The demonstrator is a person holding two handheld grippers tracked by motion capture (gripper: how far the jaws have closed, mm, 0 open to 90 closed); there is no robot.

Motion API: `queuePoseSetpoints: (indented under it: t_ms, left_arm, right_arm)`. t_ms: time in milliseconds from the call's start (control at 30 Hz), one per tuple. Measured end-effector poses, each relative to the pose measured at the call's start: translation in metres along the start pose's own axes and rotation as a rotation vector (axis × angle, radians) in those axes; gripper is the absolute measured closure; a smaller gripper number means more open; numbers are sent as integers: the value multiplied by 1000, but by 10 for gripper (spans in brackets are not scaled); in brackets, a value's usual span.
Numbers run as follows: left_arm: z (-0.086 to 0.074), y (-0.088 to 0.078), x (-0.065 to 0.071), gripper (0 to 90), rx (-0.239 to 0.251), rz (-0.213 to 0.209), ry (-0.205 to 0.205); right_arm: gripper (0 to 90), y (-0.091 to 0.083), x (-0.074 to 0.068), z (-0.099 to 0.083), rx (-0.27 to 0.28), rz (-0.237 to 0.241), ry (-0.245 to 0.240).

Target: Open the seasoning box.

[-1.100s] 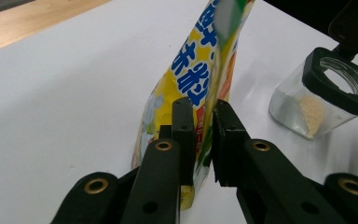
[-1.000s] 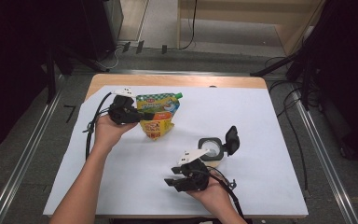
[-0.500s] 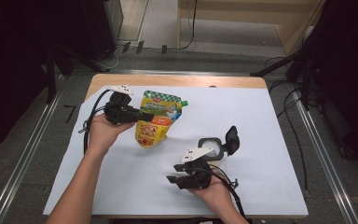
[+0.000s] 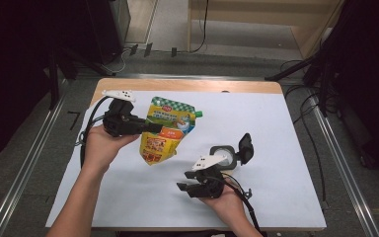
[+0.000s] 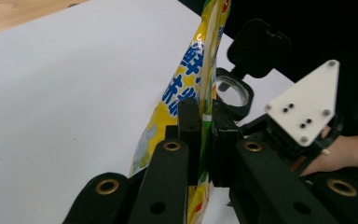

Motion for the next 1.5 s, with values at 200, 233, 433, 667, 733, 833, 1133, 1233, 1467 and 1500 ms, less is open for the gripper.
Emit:
queuePoseSetpoints:
  t_ms: [200, 233, 433, 667, 733, 833, 1133, 1233, 1467, 1500]
  left_arm:
    - [-1, -2, 15, 876, -5, -23, 14]
    - [-2, -2, 17, 877, -7, -27, 17]
    - [-1, 3, 27, 877, -16, -60, 13]
    - [0, 6, 38, 878, -27, -83, 21]
    - [-1, 7, 40, 878, -31, -85, 24]
    - [-2, 8, 43, 879, -30, -87, 26]
    - [-4, 6, 51, 879, -29, -105, 5]
    - [-4, 4, 51, 879, -22, -114, -22]
    - [-4, 1, 51, 879, -9, -151, -74]
    - [-4, 2, 52, 879, -3, -160, -86]
  right_arm:
    - [527, 0, 1, 1, 38, -16, -28]
    - [527, 1, 1, 1, 38, -19, -24]
    - [531, 5, 4, 0, 22, -38, -16]
    - [546, 7, 8, 2, 32, -59, -15]
    - [547, 7, 9, 3, 35, -62, -9]
    - [549, 9, 11, 3, 41, -70, -5]
    - [557, 13, 16, 3, 83, -125, -42]
    - [555, 15, 16, 1, 102, -144, -61]
    - [566, 21, 12, -1, 122, -136, -65]
    - [575, 20, 10, 0, 136, -129, -69]
Point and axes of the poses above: each handheld gripper's, and its own axes: y roughly forward along the jaws, z roughly out of its top, x roughly to its right, the point moved 5 cm from there along y, roughly forward along the jaws, and after that the axes turned 10 degrees about z, right-handed, at the moved point
